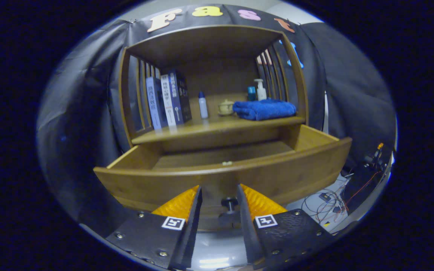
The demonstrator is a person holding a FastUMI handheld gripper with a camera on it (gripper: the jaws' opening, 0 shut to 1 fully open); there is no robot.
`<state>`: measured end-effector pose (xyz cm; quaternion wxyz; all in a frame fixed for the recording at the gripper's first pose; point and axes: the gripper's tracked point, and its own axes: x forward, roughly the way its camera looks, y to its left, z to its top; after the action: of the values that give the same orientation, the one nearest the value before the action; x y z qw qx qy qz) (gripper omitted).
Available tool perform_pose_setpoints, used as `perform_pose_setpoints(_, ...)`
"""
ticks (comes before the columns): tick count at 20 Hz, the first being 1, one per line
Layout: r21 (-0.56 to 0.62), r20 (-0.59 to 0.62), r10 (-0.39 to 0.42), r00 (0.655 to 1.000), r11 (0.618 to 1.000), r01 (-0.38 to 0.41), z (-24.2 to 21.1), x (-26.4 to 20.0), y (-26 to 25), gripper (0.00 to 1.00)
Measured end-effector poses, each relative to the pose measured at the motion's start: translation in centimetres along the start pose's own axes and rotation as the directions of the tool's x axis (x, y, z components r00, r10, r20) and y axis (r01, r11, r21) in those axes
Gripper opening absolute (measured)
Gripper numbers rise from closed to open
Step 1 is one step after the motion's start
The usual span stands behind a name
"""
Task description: Pull open the drawer, take out the items inside it, and place them on the countertop above the cabinet.
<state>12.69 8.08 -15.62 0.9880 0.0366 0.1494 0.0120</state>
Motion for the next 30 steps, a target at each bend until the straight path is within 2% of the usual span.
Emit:
perform_pose_setpoints(2, -0.03, 0.041, -0.002, 0.999, 1.0, 0.003, 3.2, -0.2, 1.0, 0.53)
perform_pose_setpoints(4, -0.039, 0.035, -0.051, 0.998, 0.998, 0.053, 5.6, 1.0, 0.9, 0.53)
perform_pose_setpoints(7, -0.046, -0.119, -0.172, 0.978, 0.985, 0.168, 5.3, 4.0, -0.7, 0.53)
perform_pose_setpoints(10, -0.077, -0.298, -0.255, 0.92, 0.967, 0.243, 4.0, 7.8, -1.4, 0.54)
perform_pose_setpoints(13, -0.135, -0.468, -0.309, 0.828, 0.951, 0.279, 1.0, 9.4, -2.3, 0.54)
perform_pose_setpoints(14, -0.149, -0.507, -0.31, 0.805, 0.951, 0.272, 0.2, 9.7, -2.2, 0.54)
perform_pose_setpoints(18, -0.153, -0.59, -0.284, 0.755, 0.958, 0.24, -1.8, 11.6, -2.1, 0.54)
perform_pose_setpoints(22, -0.121, -0.626, -0.246, 0.74, 0.968, 0.219, -3.7, 12.9, -2.0, 0.54)
perform_pose_setpoints(23, -0.126, -0.637, -0.25, 0.729, 0.967, 0.221, -4.4, 12.8, -2.3, 0.46)
perform_pose_setpoints(25, -0.114, -0.632, -0.258, 0.73, 0.964, 0.242, -3.9, 13.3, -2.5, 0.29)
perform_pose_setpoints(26, -0.114, -0.644, -0.255, 0.721, 0.964, 0.239, -4.0, 13.3, -2.5, 0.3)
perform_pose_setpoints(27, -0.113, -0.637, -0.258, 0.726, 0.963, 0.243, -4.1, 13.1, -2.6, 0.15)
perform_pose_setpoints(30, -0.115, -0.615, -0.265, 0.743, 0.962, 0.249, -3.8, 12.9, -2.6, 0.15)
